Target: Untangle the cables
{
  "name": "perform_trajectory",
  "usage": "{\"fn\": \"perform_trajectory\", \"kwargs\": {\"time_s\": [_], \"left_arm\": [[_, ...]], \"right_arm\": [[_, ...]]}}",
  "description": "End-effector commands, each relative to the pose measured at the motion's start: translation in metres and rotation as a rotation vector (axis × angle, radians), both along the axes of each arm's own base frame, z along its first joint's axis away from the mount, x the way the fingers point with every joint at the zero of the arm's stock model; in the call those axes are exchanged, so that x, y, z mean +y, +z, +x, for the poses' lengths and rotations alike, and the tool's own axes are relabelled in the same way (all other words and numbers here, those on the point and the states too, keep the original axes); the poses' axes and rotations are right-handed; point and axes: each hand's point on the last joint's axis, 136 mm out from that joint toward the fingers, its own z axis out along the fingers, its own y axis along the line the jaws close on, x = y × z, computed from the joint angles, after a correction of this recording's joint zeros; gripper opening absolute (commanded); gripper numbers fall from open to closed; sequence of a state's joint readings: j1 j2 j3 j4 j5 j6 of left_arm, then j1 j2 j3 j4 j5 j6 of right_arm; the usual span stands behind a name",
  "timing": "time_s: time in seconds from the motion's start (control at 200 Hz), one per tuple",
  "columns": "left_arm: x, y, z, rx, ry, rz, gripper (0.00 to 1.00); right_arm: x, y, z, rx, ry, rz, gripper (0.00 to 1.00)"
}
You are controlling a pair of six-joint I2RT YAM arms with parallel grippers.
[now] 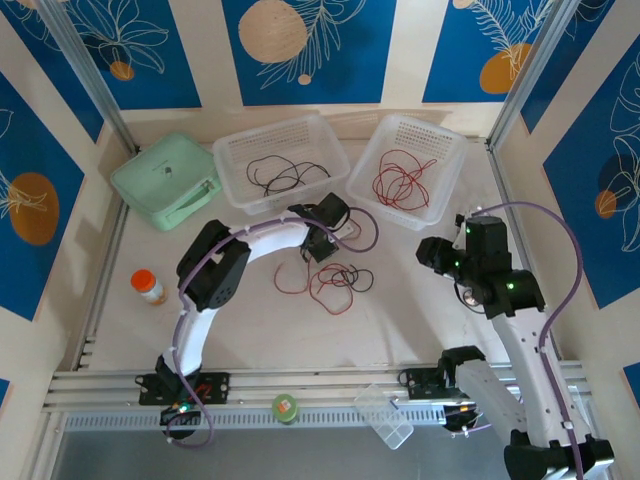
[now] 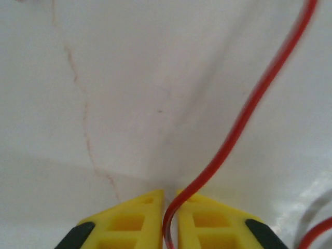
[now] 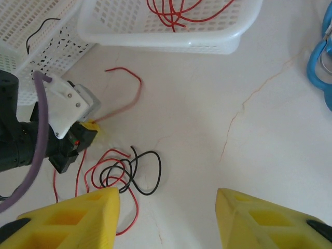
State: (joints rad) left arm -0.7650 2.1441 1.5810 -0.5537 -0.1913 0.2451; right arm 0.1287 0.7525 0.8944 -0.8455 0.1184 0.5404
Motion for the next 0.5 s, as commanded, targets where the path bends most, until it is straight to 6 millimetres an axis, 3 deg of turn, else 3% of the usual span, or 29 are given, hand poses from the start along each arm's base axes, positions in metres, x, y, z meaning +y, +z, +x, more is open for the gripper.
{"fn": "perform_trajectory", "kwargs": {"time_s": [0.0,0.18,0.495], "left_arm": [[0.004,0.014,0.011,-0.055,0.010,0.003,0.00],[0.004,0.064,0.024,-0.160,0.021,-0.016,0.00],[0.007,0.200,0.018,-0.347,0.023,-0.137,0.00]], "right_arm": [[0.007,-0.009,-0.008,0.038,0.016,0.054,0.52],[0.018,-0.019,-0.011,0.061,0.044,0.111,0.52],[0.029,-0.034,-0.014,0.082,0.067,0.155,0.52]]}}
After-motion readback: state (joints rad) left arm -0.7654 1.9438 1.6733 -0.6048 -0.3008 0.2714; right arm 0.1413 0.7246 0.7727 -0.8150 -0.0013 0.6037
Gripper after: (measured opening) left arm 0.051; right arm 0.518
